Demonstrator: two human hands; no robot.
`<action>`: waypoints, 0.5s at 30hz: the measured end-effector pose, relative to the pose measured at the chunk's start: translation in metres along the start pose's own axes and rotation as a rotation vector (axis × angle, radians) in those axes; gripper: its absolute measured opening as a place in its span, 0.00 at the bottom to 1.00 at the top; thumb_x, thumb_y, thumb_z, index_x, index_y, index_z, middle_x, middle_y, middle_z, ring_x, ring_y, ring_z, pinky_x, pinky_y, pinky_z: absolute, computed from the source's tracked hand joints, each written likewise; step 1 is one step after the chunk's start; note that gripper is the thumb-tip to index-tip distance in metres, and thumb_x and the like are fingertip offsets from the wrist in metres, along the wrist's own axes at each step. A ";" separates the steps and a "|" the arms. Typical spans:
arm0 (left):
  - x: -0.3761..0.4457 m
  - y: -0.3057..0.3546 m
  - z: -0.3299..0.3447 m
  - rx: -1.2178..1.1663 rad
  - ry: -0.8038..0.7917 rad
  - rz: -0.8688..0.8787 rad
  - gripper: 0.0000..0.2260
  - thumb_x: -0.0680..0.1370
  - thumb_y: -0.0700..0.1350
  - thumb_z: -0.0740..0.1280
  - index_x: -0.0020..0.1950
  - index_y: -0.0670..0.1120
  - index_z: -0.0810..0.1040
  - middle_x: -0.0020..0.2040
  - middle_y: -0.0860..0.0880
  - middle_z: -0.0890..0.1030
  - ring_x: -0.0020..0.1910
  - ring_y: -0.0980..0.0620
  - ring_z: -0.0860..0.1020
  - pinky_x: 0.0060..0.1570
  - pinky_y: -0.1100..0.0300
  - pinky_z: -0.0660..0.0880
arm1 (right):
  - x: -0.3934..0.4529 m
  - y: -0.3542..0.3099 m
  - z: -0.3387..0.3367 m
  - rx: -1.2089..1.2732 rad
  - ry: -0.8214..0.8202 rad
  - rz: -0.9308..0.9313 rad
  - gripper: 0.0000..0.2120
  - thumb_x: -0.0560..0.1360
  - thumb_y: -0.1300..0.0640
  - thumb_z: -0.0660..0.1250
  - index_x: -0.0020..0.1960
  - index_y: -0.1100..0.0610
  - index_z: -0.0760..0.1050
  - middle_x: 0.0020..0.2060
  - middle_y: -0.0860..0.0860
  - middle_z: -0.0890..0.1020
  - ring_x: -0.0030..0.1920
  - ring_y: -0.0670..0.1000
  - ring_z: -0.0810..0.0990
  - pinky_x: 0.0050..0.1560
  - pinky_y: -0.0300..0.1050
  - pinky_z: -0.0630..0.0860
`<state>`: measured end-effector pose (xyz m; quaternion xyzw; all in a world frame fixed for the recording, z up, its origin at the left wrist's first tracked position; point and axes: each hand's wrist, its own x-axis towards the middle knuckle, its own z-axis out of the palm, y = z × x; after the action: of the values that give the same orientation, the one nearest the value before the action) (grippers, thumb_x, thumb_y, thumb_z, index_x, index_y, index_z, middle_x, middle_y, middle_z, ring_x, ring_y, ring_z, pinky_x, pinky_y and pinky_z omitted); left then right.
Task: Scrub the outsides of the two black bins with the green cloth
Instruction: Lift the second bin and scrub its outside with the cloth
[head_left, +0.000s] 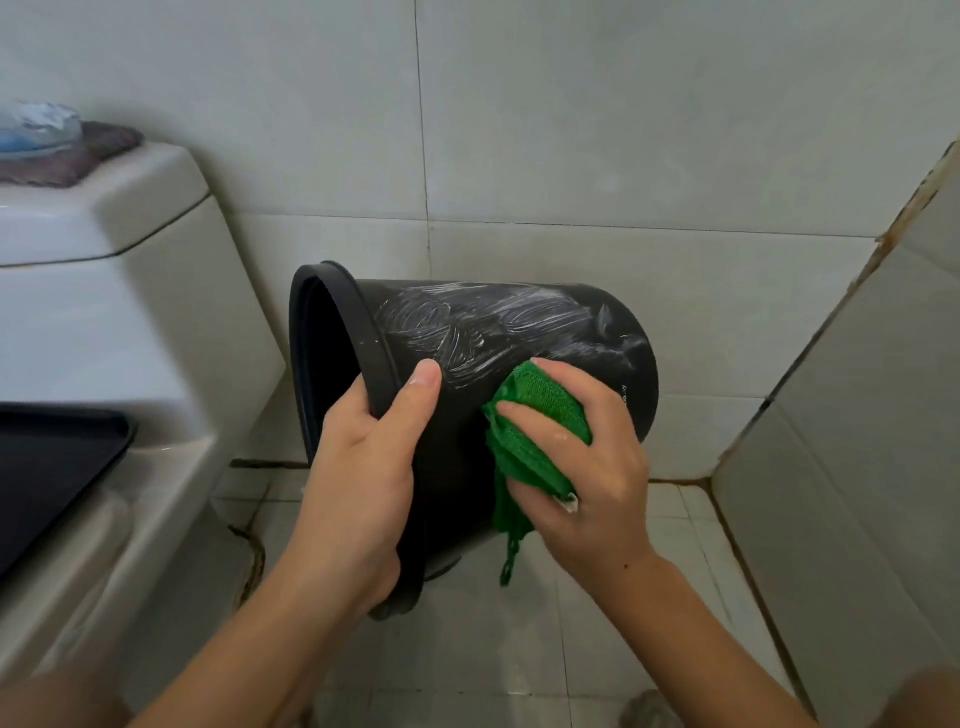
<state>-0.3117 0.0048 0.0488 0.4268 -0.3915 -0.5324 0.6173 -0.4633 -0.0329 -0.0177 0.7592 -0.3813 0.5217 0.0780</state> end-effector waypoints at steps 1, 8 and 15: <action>0.000 -0.001 0.000 0.007 0.013 0.008 0.18 0.71 0.51 0.65 0.57 0.46 0.81 0.52 0.46 0.86 0.53 0.46 0.84 0.53 0.49 0.79 | -0.001 -0.006 0.002 0.008 0.003 0.010 0.15 0.71 0.58 0.69 0.57 0.60 0.82 0.60 0.62 0.77 0.62 0.59 0.76 0.60 0.51 0.75; -0.001 -0.004 0.000 0.017 0.023 -0.007 0.10 0.68 0.53 0.67 0.43 0.49 0.83 0.43 0.44 0.84 0.43 0.47 0.83 0.40 0.57 0.82 | -0.002 -0.026 0.009 0.060 -0.001 -0.285 0.12 0.77 0.54 0.67 0.57 0.58 0.80 0.58 0.63 0.80 0.62 0.60 0.78 0.62 0.55 0.75; -0.003 0.007 -0.013 0.053 -0.061 0.012 0.15 0.71 0.50 0.68 0.56 0.48 0.82 0.51 0.49 0.87 0.50 0.51 0.85 0.44 0.62 0.82 | 0.001 0.048 -0.010 0.018 0.061 0.347 0.18 0.73 0.52 0.67 0.62 0.55 0.79 0.61 0.53 0.78 0.59 0.44 0.74 0.61 0.39 0.75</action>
<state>-0.2976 0.0101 0.0512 0.4242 -0.4265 -0.5309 0.5969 -0.5025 -0.0617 -0.0256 0.6666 -0.4994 0.5534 -0.0085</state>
